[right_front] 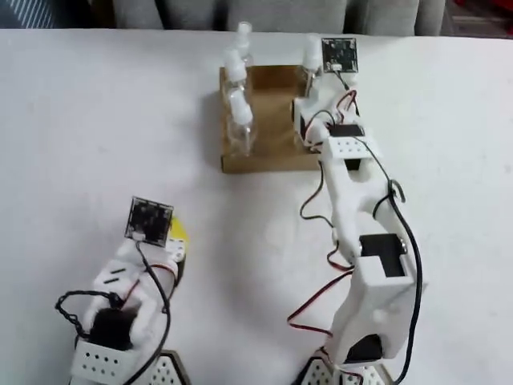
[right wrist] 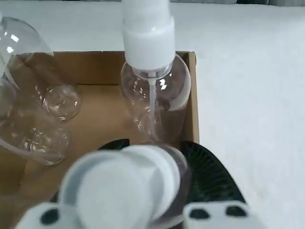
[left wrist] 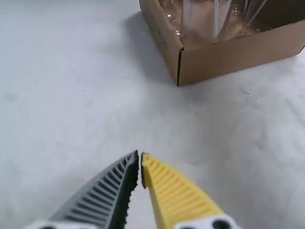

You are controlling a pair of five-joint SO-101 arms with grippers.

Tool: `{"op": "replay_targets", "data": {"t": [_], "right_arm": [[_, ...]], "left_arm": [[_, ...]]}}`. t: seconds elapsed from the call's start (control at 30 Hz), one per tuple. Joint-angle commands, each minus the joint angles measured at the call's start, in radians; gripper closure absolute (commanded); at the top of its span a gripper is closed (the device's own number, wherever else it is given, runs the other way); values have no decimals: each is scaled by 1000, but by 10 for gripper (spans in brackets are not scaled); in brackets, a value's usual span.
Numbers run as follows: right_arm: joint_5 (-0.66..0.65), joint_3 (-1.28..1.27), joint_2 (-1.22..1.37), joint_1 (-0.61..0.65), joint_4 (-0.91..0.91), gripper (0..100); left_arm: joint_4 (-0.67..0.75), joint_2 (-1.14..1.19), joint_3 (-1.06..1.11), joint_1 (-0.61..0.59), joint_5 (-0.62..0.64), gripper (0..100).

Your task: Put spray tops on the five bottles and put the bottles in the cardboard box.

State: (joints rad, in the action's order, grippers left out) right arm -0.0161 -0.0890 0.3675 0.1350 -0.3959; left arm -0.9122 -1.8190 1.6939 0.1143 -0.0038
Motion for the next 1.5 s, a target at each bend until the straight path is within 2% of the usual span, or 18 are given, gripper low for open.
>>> {"op": "replay_targets", "data": {"t": [0.0, 0.3, 0.53, 1.23, 1.47], "right_arm": [[-11, 6, 5, -8, 4, 981], [-11, 6, 1, -7, 5, 972], [-11, 6, -1, -1, -2, 850], [-12, 9, -5, 18, -2, 846], [-12, 12, -7, 31, -2, 838]], "left_arm": [[5, -8, -2, -10, -8, 973], [5, -8, -2, -10, -8, 973], [5, -8, -2, -10, -8, 973], [5, -8, -2, -10, -9, 973], [5, -8, -2, -10, -117, 976]]}}
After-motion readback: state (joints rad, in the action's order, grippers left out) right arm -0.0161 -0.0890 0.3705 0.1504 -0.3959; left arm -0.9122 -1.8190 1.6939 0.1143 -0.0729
